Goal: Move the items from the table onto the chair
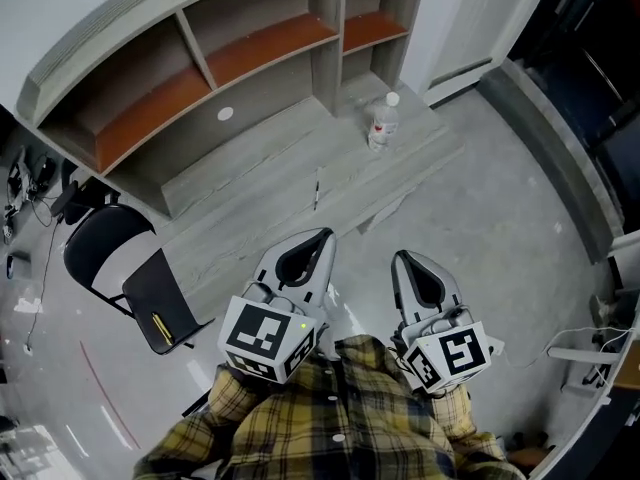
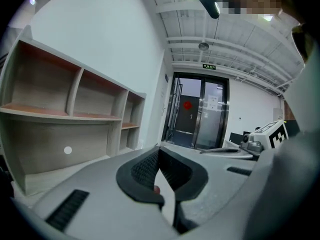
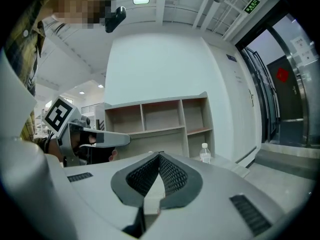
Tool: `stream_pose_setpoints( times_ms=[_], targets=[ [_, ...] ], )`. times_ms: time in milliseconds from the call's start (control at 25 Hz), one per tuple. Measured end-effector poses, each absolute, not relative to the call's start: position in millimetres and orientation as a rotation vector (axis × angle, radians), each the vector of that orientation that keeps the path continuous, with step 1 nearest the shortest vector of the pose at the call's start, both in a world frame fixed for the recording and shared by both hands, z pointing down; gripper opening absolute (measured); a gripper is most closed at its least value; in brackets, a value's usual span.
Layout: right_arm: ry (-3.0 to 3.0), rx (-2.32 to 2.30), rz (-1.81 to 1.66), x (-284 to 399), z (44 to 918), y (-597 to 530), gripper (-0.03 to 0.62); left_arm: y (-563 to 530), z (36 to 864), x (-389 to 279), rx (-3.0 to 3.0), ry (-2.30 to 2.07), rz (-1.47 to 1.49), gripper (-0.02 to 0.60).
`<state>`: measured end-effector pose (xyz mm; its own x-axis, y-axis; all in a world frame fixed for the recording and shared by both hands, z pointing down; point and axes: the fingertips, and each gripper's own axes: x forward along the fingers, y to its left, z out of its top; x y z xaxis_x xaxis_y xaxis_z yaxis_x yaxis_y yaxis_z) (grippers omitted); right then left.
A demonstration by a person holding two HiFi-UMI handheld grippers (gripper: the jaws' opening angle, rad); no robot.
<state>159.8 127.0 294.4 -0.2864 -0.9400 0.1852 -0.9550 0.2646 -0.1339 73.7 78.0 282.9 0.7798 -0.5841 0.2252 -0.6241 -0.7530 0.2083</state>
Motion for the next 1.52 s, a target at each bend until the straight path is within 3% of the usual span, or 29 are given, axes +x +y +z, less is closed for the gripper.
stream_pose_setpoints(
  times_ms=[560,960,1520],
  targets=[
    [-2.497,1.678,0.406,185,310,-14,0.017,-41,307,72,2.550,-1.119,0.263,0.004],
    [-2.754,1.194,0.395,204,307,-103,0.017,-116,311,98,2.338,-1.506,0.195,0.004],
    [-2.835,0.755,0.438,208,331,-131,0.017,-122,356,116,2.069,-1.702,0.244,0.003]
  ],
)
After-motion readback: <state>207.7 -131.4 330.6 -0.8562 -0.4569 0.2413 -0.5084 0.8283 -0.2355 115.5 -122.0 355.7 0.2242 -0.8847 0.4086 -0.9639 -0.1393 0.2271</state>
